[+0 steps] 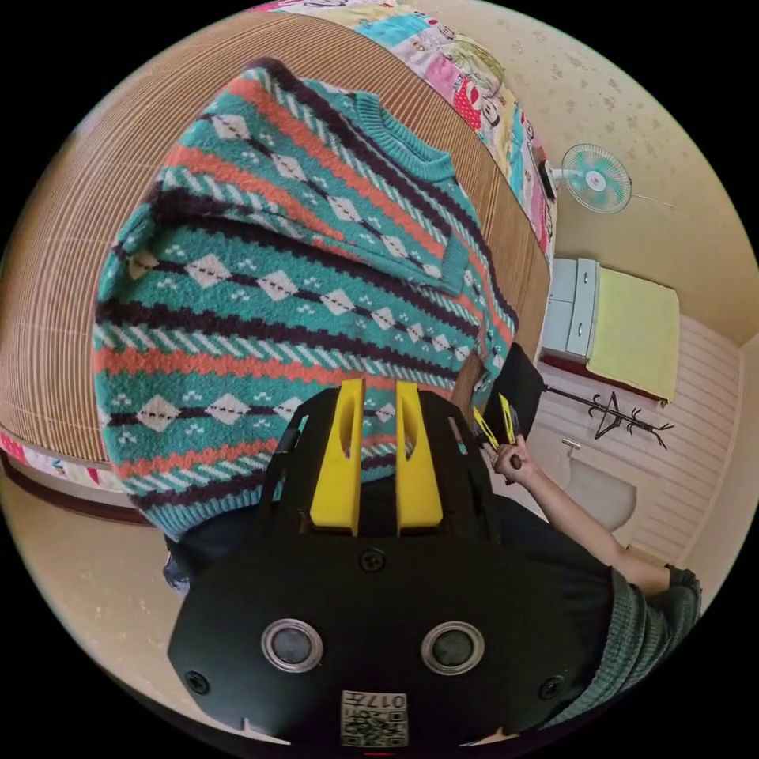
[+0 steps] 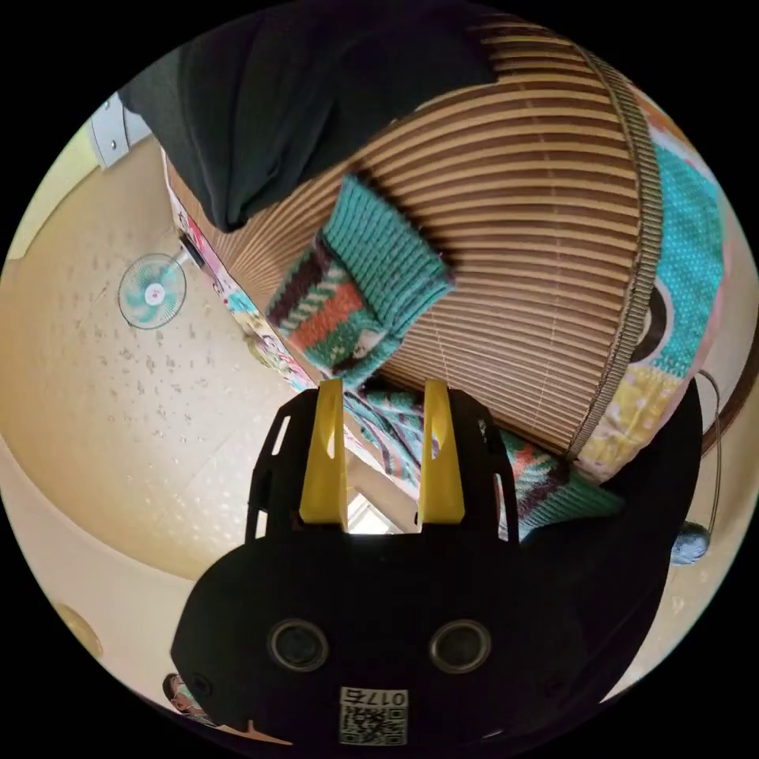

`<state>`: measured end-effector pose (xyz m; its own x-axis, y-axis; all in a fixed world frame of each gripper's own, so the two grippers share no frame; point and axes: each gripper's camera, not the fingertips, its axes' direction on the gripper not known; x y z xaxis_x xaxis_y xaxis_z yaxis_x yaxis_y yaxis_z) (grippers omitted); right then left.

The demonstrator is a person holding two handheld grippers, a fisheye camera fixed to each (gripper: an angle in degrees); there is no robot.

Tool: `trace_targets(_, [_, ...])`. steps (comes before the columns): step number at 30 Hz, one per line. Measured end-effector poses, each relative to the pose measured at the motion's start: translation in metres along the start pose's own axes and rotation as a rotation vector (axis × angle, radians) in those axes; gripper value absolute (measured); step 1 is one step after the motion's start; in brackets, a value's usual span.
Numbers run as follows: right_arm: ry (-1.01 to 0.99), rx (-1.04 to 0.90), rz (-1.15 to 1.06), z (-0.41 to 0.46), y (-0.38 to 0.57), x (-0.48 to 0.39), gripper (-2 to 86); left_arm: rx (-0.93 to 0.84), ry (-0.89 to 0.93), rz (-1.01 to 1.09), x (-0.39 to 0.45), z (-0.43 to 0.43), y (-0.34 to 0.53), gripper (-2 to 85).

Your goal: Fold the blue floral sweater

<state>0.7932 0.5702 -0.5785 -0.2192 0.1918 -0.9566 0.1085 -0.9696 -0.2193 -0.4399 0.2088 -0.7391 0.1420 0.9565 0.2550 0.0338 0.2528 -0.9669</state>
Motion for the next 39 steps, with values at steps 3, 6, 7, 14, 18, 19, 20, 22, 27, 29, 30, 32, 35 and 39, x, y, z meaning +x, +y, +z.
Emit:
trace_targets(3, [-0.187,0.098,0.09,-0.019,-0.006,0.027,14.9,0.071,0.006,-0.166,-0.042,-0.034,0.013,5.3])
trace_targets(6, [-0.304,0.136,0.168,-0.015,-0.009,0.052,15.3,0.151,0.042,-0.321,-0.074,-0.059,0.036,5.2])
trace_targets(7, [-0.329,0.132,0.186,-0.008,-0.009,0.059,15.2,0.178,0.053,-0.372,-0.083,-0.066,0.047,5.2])
trace_targets(14, [-0.535,0.337,0.075,0.015,0.022,0.047,6.8,0.249,0.154,-0.567,-0.116,-0.076,0.099,5.2])
trace_targets(18, [-0.607,0.267,-0.294,0.023,0.03,-0.033,6.1,0.371,0.311,-0.677,-0.133,-0.081,0.123,5.1])
trace_targets(19, [-0.552,0.168,-0.442,0.038,0.04,-0.071,6.0,0.382,0.331,-0.688,-0.137,-0.081,0.125,5.1])
trace_targets(20, [-0.497,0.059,-0.594,0.06,0.06,-0.108,5.9,0.384,0.335,-0.689,-0.138,-0.081,0.125,5.1])
trace_targets(22, [-0.43,-0.128,-0.8,0.104,0.105,-0.152,5.9,0.397,0.361,-0.72,-0.141,-0.078,0.127,5.1])
trace_targets(27, [-0.081,-0.724,-1.019,0.283,0.267,-0.139,7.6,0.518,0.615,-0.795,-0.139,-0.054,0.137,5.1])
trace_targets(29, [0.138,-1.001,-1.007,0.36,0.331,-0.064,8.7,0.533,0.657,-0.818,-0.134,-0.048,0.138,5.1])
trace_targets(30, [0.206,-1.069,-0.984,0.376,0.343,-0.041,8.9,0.528,0.672,-0.814,-0.131,-0.046,0.137,5.1])
trace_targets(32, [0.517,-1.261,-0.914,0.411,0.373,0.056,9.5,0.505,0.669,-0.768,-0.127,-0.047,0.131,5.1])
trace_targets(35, [0.903,-1.394,-0.862,0.412,0.379,0.153,9.5,0.412,0.574,-0.659,-0.124,-0.056,0.121,5.1])
trace_targets(39, [1.166,-1.439,-0.758,0.399,0.342,0.197,9.2,0.286,0.378,-0.519,-0.123,-0.064,0.11,5.3])
